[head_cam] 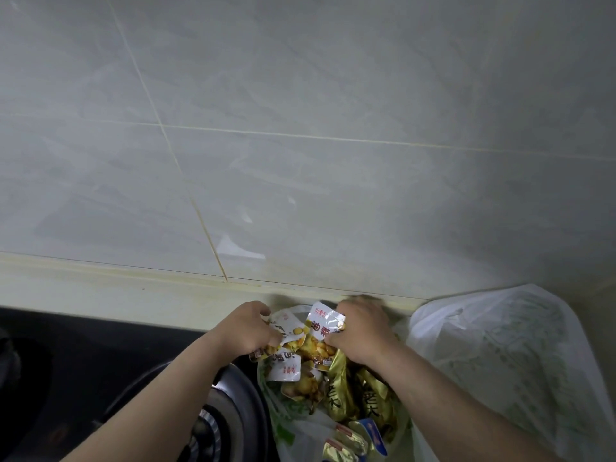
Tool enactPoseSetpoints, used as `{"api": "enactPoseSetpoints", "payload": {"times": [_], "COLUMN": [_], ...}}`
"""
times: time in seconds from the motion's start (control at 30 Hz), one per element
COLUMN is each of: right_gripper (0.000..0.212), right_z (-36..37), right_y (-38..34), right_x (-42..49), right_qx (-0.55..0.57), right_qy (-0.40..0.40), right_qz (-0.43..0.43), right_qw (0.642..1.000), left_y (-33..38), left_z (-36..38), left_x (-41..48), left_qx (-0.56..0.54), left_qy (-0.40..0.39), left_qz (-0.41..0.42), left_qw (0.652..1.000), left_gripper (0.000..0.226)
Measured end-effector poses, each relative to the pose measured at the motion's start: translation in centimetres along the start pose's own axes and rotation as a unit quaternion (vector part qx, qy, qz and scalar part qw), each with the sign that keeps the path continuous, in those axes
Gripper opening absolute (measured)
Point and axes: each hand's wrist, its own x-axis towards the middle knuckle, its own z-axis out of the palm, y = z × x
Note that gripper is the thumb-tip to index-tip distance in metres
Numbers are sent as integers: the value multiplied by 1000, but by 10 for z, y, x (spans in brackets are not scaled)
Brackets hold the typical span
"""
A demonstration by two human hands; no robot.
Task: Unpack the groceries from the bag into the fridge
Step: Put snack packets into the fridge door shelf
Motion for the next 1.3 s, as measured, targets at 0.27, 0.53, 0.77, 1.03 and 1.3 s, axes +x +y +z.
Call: {"api": "enactPoseSetpoints", "payload": {"times": [0.27, 0.53, 0.77, 1.03, 1.3], "right_gripper": [20, 12, 18, 28, 8], "right_z": [-4, -5, -10, -13, -16], "right_y": [5, 11, 18, 15, 19], "right_x": [-5, -2, -3, -12, -17], "right_qx": [135, 167, 228, 378, 431], "right_qy": [-61, -70, -92, -47, 16], "right_qz": [48, 82, 156, 188, 214], "right_qw": [988, 980, 957, 905, 876], "left_y": [-2, 0, 11, 17, 6], "left_z": [1, 18, 27, 33, 35], "left_x": [-7, 1, 7, -1, 0], "left_qx": [-143, -43, -9, -76, -194], "left_qy": [7, -36, 3, 15, 8], "left_qz": [27, -7, -59, -106, -98], "left_qw": [989, 998, 998, 991, 976], "left_gripper": [26, 22, 42, 83, 49]}}
